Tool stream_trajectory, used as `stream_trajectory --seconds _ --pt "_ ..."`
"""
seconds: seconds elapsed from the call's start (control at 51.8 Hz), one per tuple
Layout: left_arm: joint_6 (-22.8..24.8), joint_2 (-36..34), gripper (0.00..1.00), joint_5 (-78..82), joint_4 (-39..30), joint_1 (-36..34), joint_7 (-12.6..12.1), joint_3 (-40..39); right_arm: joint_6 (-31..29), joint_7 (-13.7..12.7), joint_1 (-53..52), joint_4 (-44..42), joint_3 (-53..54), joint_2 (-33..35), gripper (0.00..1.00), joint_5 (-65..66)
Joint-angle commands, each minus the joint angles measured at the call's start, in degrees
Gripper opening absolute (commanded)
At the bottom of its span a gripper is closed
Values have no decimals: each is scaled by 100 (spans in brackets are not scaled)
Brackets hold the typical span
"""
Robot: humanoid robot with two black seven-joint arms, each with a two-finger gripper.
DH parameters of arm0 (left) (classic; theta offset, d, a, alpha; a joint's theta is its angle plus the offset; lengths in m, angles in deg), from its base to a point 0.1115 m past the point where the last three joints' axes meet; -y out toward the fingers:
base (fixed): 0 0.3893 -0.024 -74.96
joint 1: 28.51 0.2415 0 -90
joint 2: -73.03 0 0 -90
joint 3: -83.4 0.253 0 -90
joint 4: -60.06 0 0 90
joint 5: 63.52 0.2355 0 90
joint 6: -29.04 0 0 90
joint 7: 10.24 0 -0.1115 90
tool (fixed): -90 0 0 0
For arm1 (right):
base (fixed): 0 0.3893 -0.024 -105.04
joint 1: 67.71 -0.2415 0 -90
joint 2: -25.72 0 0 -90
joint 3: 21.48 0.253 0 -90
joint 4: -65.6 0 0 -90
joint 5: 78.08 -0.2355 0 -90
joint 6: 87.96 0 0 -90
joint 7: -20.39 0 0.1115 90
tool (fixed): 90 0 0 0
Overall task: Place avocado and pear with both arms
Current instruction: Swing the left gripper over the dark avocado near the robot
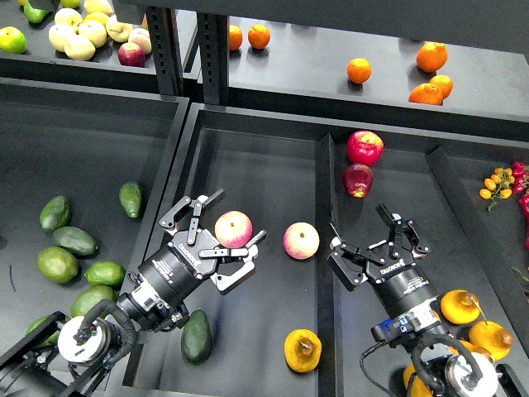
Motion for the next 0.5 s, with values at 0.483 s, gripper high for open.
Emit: stream_trajectory --seconds 0.483 --pt "0 -2962 99 1566 -105 -2584 -582 2086 896 27 -815 -149 667 0 100 -9"
